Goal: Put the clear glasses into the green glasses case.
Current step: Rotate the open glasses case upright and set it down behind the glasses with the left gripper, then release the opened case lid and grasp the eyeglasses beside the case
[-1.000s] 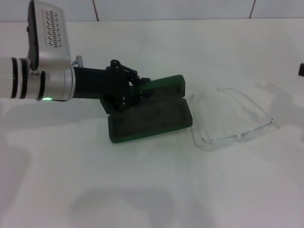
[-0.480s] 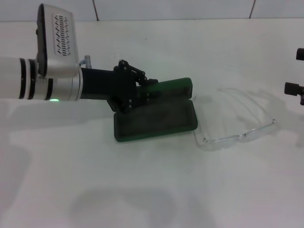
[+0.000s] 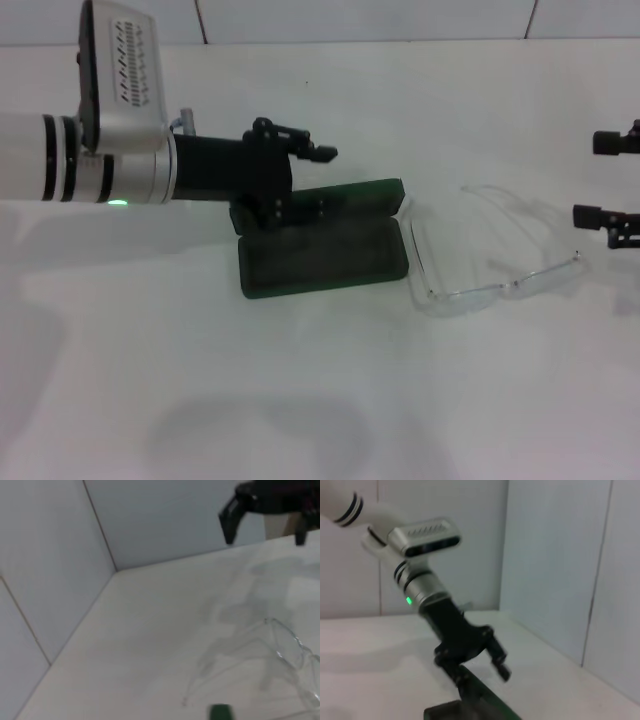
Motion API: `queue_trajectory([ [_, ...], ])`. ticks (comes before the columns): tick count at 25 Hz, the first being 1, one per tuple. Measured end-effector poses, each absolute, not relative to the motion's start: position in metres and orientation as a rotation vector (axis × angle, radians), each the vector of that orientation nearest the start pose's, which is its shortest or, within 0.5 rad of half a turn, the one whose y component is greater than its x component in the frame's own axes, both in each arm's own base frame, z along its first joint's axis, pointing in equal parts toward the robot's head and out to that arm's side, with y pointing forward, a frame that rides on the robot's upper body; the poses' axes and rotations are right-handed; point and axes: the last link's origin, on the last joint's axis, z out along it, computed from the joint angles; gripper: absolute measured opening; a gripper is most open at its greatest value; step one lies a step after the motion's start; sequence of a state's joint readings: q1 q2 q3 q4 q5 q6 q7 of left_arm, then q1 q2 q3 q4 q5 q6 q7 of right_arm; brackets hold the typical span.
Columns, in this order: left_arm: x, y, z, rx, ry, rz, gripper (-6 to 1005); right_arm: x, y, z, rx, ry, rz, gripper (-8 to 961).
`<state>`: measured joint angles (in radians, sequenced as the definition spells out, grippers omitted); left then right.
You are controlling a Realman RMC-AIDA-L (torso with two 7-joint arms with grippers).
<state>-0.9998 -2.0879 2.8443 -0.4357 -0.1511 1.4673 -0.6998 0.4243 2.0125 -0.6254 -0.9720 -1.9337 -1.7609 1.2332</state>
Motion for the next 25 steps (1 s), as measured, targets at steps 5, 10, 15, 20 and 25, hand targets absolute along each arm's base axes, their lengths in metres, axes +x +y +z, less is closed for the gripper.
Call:
queue_trajectory([
  [5, -0.208, 0.38, -0.026, -2.723, 0.183, -0.604, 480, 0.254, 0.326, 0.081, -2.732, 0.071, 0.513, 842],
  [10, -0.202, 0.353, -0.006, -2.593, 0.246, -0.953, 680, 0.223, 0.349, 0.066, -2.945, -0.017, 0.237, 842],
  [15, -0.213, 0.332, -0.005, -2.395, 0.121, -1.184, 718, 0.194, 0.37, 0.05, -3.062, -0.101, -0.11, 842],
  [20, -0.226, 0.312, -0.011, -2.281, 0.016, -1.278, 712, 0.182, 0.375, 0.036, -3.105, -0.18, -0.328, 842],
  [25, -0.236, 0.304, -0.01, -2.249, -0.032, -1.275, 712, 0.174, 0.373, 0.017, -3.13, -0.272, -0.52, 842],
])
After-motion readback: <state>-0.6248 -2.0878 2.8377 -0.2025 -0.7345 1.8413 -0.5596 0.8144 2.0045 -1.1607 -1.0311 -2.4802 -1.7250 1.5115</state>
